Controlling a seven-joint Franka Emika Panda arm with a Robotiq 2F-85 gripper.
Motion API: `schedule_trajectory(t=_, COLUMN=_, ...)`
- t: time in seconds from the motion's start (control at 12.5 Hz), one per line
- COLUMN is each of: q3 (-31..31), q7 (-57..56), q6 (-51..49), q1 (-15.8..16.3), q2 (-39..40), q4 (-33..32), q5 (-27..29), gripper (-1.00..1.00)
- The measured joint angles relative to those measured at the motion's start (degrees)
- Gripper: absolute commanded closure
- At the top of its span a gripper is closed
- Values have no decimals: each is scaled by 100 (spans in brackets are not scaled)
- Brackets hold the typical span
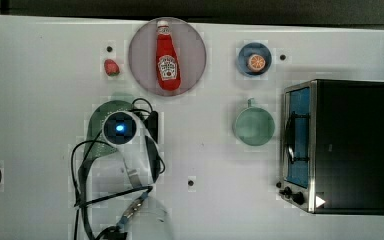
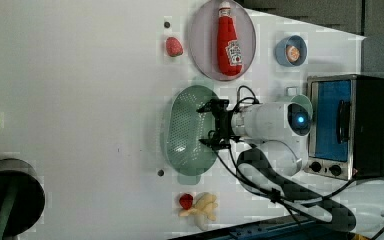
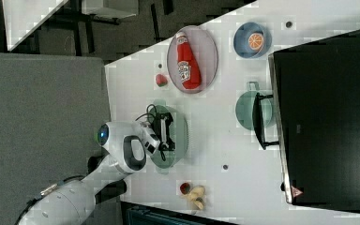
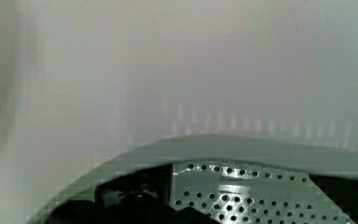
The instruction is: Drag strainer left to right.
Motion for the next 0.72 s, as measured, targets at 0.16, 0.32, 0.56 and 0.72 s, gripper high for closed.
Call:
schedule_trajectory(t=0.16, q3=-180, q7=-241, q6=34, q1=-106, q2=-115, q4=-145, q5=-27, gripper=-100)
schedule_trajectory(t=0.32, q3=-307, q7=-722, q6=45, q1=-302, q2=-234, q4=-369, q5=7, gripper=-100)
schedule_trajectory(t=0.56, q3=-482, q7=-1312, q6=-6, q1=-454, q2=-271, q4=-481, q5=58, gripper=-100)
schedule_trajectory(t=0.72, q3=-566, q7=-1637, q6=-151, q1=-513, q2=-291, q4=-481, q5=80, gripper=-100)
